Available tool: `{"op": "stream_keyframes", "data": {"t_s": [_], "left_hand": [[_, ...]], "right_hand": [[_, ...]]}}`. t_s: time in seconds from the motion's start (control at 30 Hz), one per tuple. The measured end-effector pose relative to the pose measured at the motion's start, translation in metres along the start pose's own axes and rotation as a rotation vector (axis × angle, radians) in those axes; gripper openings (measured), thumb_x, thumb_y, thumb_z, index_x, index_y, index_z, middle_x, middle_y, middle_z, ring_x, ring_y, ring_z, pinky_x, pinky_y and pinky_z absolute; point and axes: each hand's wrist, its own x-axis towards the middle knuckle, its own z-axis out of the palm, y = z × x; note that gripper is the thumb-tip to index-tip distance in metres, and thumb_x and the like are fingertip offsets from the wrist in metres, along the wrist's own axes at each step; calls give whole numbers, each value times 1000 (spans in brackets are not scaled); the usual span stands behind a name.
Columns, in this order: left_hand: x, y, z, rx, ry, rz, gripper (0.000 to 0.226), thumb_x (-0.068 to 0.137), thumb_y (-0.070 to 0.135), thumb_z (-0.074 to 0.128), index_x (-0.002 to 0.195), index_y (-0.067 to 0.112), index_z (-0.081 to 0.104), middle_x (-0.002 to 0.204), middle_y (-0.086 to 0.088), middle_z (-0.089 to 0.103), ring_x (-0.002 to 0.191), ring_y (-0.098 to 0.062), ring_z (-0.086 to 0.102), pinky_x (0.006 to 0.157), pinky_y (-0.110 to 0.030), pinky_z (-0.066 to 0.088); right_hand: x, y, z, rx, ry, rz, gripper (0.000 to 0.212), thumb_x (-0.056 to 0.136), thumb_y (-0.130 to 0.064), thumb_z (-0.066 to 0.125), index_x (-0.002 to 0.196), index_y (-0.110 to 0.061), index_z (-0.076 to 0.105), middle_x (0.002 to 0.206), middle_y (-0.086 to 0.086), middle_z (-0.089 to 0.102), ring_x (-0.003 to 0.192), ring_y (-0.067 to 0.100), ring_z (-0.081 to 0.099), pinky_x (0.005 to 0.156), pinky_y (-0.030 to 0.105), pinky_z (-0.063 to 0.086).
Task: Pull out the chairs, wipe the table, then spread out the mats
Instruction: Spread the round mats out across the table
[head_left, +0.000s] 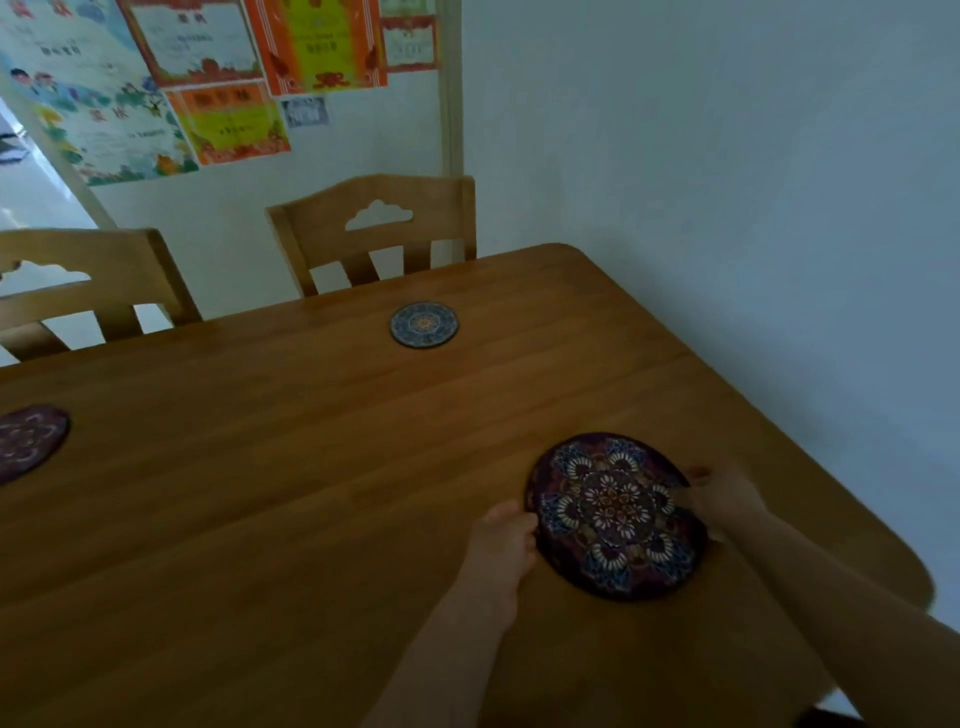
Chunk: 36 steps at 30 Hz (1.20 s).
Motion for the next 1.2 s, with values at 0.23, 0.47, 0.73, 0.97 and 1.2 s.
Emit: {"op": "stream_keyframes", "data": {"t_s": [0.23, 0.47, 0.73, 0.97, 1.2], "left_hand": [[11, -3, 18, 90, 126, -4, 37, 97, 5, 51, 134, 6, 47, 112, -14, 58, 97, -23, 59, 84, -31, 51], [22, -18, 33, 462, 162, 228, 20, 96, 26, 58, 114, 19, 49, 106, 3, 56, 93, -16, 58, 88, -38, 55], [27, -10, 6, 403, 246, 287, 45, 99, 7, 50, 141, 18, 42, 140, -7, 48, 113, -27, 58, 66, -34, 62], [20, 20, -99, 38, 478, 305, 41, 99, 1, 50, 139, 8, 50, 130, -13, 58, 109, -31, 59, 80, -42, 58], [5, 26, -175, -350, 664, 306, 45, 95, -6, 54, 138, 5, 51, 133, -18, 57, 106, -33, 58, 80, -43, 54]], "right_hand": [[-3, 0, -3, 20, -40, -36, 45, 93, -31, 64, 123, 2, 55, 92, 9, 56, 82, 26, 54, 70, 36, 48], [6, 3, -32, 394, 183, -42, 27, 100, -12, 49, 124, -3, 56, 85, 11, 56, 59, 23, 56, 35, 26, 47], [-5, -6, -35, 675, -225, 251, 7, 98, -3, 50, 104, -1, 50, 88, 20, 57, 56, 27, 64, 32, 26, 48], [-11, -58, 10, 1003, -341, 163, 27, 99, 3, 45, 122, -7, 54, 107, 13, 58, 81, 23, 57, 38, 23, 50], [-34, -128, 75, 1120, -422, 155, 22, 101, -7, 46, 118, -20, 53, 104, 7, 59, 90, 25, 59, 47, 31, 58]]}}
